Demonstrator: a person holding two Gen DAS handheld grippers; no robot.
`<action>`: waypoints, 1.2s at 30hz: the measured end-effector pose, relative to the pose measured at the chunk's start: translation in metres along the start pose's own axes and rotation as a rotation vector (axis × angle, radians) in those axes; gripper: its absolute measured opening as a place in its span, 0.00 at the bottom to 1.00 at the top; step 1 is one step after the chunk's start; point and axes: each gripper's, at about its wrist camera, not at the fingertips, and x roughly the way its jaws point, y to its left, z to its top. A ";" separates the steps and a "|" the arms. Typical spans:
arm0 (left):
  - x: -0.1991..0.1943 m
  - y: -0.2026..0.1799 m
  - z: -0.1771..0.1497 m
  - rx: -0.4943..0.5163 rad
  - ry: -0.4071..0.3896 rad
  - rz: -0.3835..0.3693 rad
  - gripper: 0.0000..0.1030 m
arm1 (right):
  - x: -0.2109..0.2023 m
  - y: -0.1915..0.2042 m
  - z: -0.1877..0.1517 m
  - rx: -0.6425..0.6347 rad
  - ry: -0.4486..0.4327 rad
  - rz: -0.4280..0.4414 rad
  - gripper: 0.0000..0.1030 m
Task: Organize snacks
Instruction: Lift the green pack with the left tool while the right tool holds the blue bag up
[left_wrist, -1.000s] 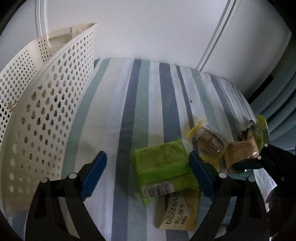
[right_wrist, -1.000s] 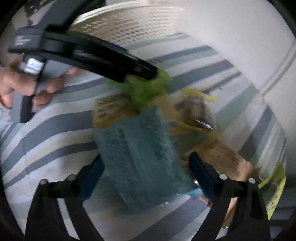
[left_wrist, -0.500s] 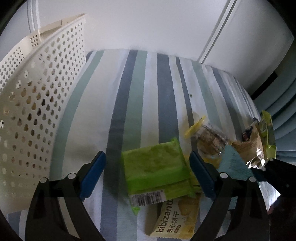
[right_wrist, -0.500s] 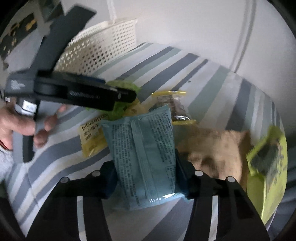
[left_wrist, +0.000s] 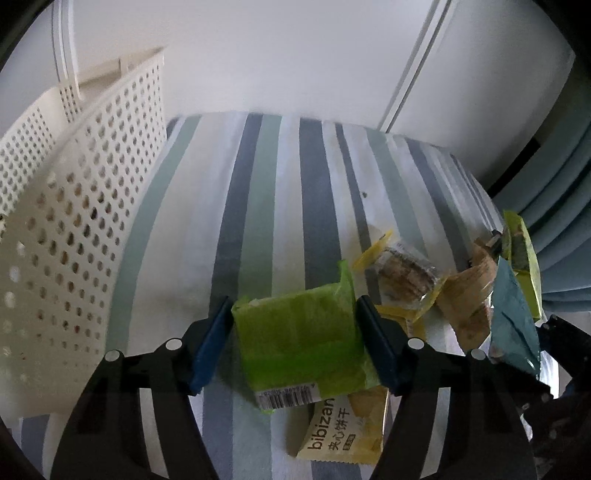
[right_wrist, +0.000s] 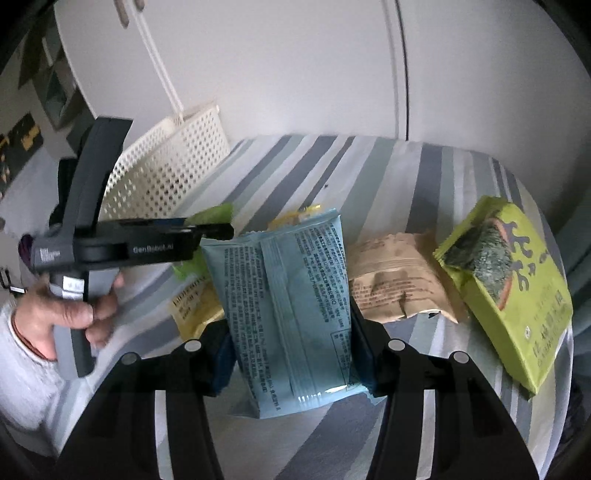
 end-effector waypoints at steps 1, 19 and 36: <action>-0.004 -0.001 -0.001 0.004 -0.011 0.001 0.66 | -0.003 0.000 -0.001 0.012 -0.013 0.001 0.51; -0.071 0.008 0.018 -0.001 -0.165 -0.062 0.55 | -0.021 0.000 -0.006 0.097 -0.098 0.003 0.51; 0.005 0.006 0.006 0.148 0.019 0.035 0.94 | -0.011 0.004 -0.025 0.122 -0.057 0.028 0.51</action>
